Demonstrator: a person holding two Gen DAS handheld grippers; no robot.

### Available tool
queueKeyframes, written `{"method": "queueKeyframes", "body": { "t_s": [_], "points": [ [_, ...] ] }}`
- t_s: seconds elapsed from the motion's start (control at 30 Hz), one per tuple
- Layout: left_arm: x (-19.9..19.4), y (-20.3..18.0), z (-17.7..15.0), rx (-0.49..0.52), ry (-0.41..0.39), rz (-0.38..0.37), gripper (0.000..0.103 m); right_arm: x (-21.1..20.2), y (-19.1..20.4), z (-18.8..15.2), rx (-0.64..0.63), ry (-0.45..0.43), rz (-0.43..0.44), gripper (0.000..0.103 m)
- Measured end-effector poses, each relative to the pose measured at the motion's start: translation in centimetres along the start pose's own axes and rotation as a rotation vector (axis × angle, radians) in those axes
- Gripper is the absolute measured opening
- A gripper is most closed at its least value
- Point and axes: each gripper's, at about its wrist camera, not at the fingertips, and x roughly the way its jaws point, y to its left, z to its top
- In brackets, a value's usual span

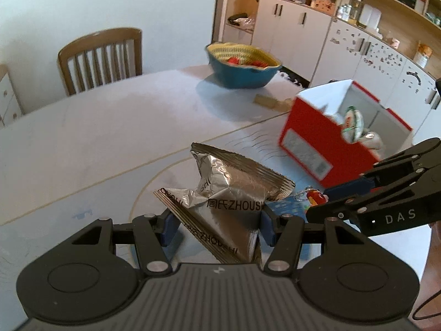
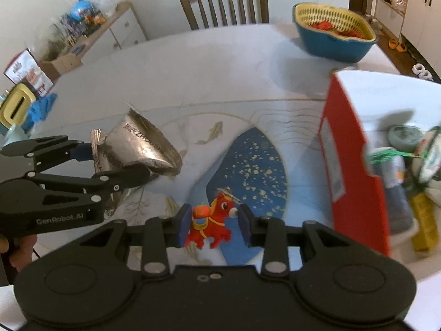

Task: Organize objects
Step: 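Carry the foil bag and red horse into the red shoebox with both tools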

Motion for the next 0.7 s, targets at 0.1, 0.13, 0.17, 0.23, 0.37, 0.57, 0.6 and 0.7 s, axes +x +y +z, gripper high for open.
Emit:
{"method": "queueKeyframes", "body": {
  "t_s": [0.1, 0.13, 0.17, 0.23, 0.37, 0.57, 0.6, 0.7],
  "points": [
    [-1.2, -1.9, 0.9, 0.025, -0.018, -0.002, 0.058, -2.0, -0.9, -0.2, 0.004, -0.030, 0.013, 0.035],
    [-1.5, -2.5, 1.2, 0.034, -0.023, -0.002, 0.058, -2.7, -1.3, -0.3, 0.006, -0.040, 0.017, 0.035],
    [-1.8, -3.2, 1.5, 0.043, -0.028, -0.002, 0.058, -3.4, -1.6, -0.3, 0.006, -0.052, 0.021, 0.035],
    [-2.1, -4.4, 2.1, 0.057, -0.035, -0.004, 0.058, -4.6, -2.3, -0.3, 0.004, -0.070, 0.030, 0.035],
    [-2.3, -7.2, 3.2, 0.080, -0.050, -0.006, 0.058, -6.7, -4.2, -0.5, 0.012, -0.106, 0.030, 0.035],
    [-1.9, -11.0, 4.6, 0.112, -0.058, -0.007, 0.058, -9.3, -7.5, -0.5, 0.010, -0.157, 0.020, 0.035],
    [-1.7, -11.7, 4.9, 0.119, -0.058, -0.006, 0.058, -9.7, -8.0, -0.6, 0.012, -0.165, 0.018, 0.035],
    [-1.2, -13.8, 5.6, 0.146, -0.063, -0.007, 0.058, -10.7, -9.9, -0.5, 0.016, -0.186, 0.009, 0.035]
  ]
}}
